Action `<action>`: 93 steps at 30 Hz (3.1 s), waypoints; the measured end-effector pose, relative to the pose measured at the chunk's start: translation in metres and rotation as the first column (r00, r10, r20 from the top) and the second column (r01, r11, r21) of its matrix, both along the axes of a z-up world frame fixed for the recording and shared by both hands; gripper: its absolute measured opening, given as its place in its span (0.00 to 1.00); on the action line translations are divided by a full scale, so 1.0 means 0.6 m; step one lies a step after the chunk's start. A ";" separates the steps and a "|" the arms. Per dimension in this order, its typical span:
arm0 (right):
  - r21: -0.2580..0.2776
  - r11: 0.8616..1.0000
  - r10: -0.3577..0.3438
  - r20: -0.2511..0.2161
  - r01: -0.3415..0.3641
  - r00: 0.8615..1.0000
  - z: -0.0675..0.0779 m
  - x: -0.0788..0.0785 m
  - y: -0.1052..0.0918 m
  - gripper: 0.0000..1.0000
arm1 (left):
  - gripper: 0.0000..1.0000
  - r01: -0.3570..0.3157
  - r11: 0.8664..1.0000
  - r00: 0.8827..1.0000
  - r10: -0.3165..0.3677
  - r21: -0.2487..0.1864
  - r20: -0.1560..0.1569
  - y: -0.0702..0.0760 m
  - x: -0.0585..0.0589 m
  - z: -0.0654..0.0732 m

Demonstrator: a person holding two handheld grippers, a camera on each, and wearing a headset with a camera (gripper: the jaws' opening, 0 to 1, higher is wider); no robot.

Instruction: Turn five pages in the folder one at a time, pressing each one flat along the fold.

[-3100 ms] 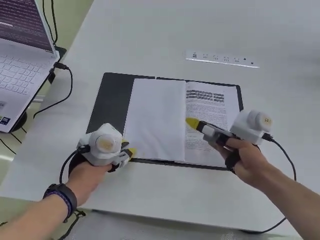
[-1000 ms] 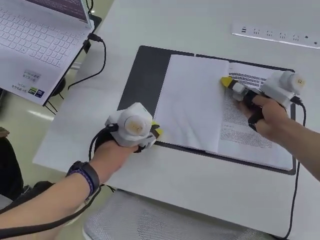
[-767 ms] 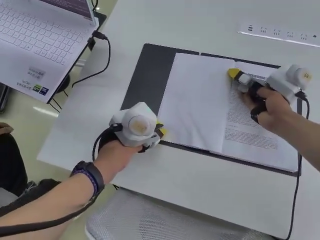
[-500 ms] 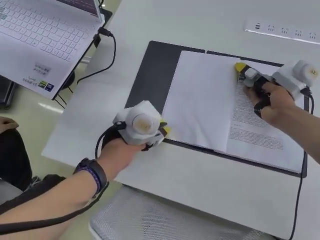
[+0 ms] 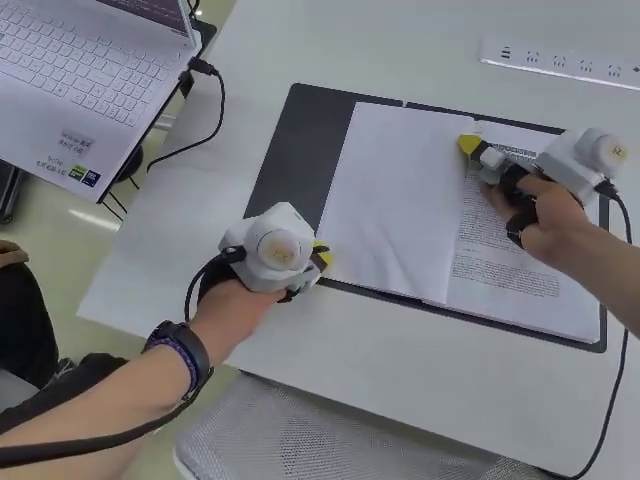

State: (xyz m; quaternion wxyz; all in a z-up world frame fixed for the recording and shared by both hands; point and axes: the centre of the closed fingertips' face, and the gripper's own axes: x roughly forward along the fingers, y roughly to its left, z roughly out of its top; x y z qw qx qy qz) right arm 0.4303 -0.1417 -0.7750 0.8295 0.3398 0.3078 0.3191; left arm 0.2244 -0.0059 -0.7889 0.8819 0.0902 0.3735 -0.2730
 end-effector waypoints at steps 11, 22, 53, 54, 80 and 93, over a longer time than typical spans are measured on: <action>0.038 0.999 0.026 -0.011 -0.026 1.000 0.001 -0.044 -0.002 0.00 | 0.02 0.005 1.000 1.000 -0.005 0.002 -0.002 0.000 0.000 -0.001; 0.062 0.996 0.061 -0.004 -0.061 0.998 0.042 -0.145 0.016 0.00 | 0.02 0.003 1.000 1.000 -0.003 -0.004 -0.014 0.000 0.000 -0.002; 0.065 0.982 0.179 -0.006 -0.178 0.984 0.025 -0.276 0.007 0.00 | 0.02 0.009 1.000 1.000 -0.009 0.006 -0.024 0.000 0.001 -0.001; 0.068 0.981 0.181 -0.011 -0.179 0.984 0.025 -0.281 0.006 0.00 | 0.02 0.009 1.000 1.000 -0.009 0.007 -0.024 0.001 0.001 -0.001; -0.017 0.963 0.268 -0.029 -0.268 0.963 0.000 -0.353 -0.011 0.00 | 0.02 -0.002 1.000 1.000 0.002 -0.003 -0.026 0.002 0.000 0.000; -0.036 0.972 0.227 -0.066 -0.230 0.972 -0.007 -0.358 -0.014 0.00 | 0.07 -0.051 0.997 0.994 0.047 -0.049 -0.095 -0.004 -0.006 0.005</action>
